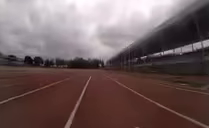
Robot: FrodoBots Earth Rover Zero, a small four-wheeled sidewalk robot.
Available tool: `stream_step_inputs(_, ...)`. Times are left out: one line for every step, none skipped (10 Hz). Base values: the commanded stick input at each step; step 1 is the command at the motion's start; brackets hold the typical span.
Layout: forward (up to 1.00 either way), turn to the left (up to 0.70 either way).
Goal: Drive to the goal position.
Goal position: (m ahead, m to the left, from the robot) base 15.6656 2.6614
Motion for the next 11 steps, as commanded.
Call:
stream_step_inputs(0.70, 0.00)
stream_step_inputs(0.70, 0.00)
stream_step_inputs(0.70, 0.00)
stream_step_inputs(0.70, 0.00)
stream_step_inputs(0.70, 0.00)
stream_step_inputs(0.70, 0.00)
stream_step_inputs(0.70, 0.00)
stream_step_inputs(0.70, 0.00)
stream_step_inputs(0.70, 0.00)
stream_step_inputs(0.70, 0.00)
stream_step_inputs(0.70, 0.00)
